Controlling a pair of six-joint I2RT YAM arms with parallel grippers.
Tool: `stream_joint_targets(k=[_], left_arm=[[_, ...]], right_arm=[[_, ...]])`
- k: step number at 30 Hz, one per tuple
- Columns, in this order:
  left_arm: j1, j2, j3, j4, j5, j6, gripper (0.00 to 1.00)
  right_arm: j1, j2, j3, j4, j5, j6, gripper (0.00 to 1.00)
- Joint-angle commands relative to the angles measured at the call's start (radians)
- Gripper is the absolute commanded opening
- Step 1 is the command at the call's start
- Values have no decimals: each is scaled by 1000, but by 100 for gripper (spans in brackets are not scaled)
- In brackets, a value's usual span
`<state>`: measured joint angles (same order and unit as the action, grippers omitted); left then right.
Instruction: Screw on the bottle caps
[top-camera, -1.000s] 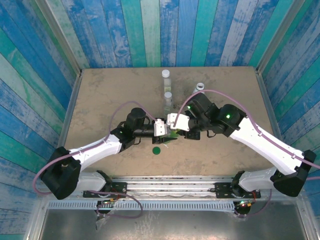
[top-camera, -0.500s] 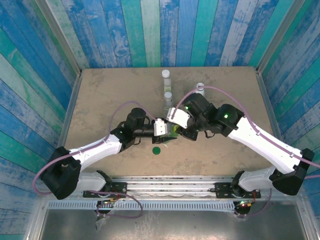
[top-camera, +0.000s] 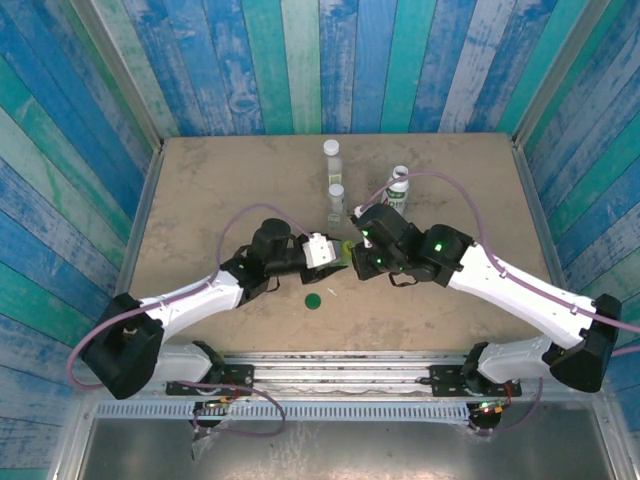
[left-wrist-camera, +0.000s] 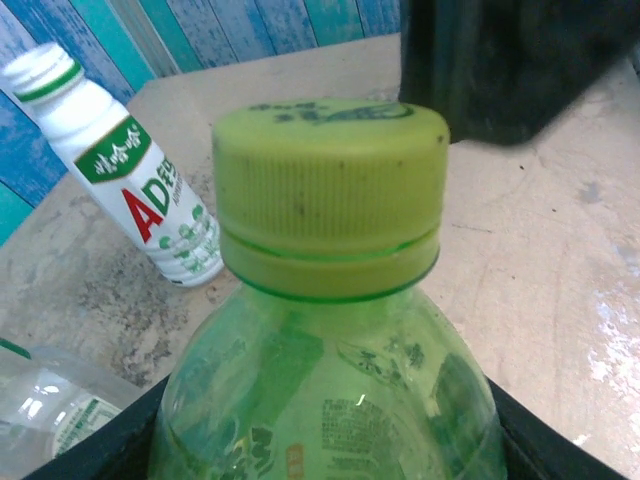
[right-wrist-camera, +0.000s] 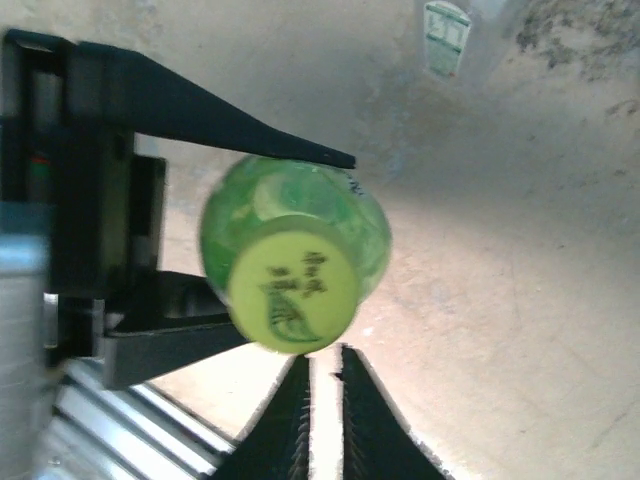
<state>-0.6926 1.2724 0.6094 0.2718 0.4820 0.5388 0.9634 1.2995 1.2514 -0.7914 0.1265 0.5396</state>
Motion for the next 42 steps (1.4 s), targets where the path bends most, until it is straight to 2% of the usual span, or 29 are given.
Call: stream_joint_targets(k=[1, 5, 10, 13, 16, 19, 23, 33, 42], left_arm=[[-12, -22, 13, 64, 46, 13, 43], [-12, -22, 5, 75, 58, 13, 43], [0, -28, -14, 145, 66, -61, 43], [31, -27, -30, 224, 126, -140, 43], [58, -23, -37, 292, 228, -212, 43], [62, -23, -36, 321, 294, -240, 44], [63, -22, -30, 325, 358, -245, 44], [61, -25, -20, 291, 406, -217, 45], [62, -34, -19, 269, 412, -205, 45]], right_arm=[[-4, -38, -16, 26, 22, -86, 29], [-13, -130, -41, 40, 32, -352, 44], [-15, -256, -87, 97, -1, -600, 48], [-15, -351, -159, 206, -50, -683, 51], [-16, -455, -283, 391, -169, -736, 52], [-15, -540, -402, 550, -277, -764, 54], [-16, -578, -485, 645, -301, -784, 53], [-20, -445, -512, 804, -273, -702, 50], [-36, -343, -478, 825, -259, -682, 44]])
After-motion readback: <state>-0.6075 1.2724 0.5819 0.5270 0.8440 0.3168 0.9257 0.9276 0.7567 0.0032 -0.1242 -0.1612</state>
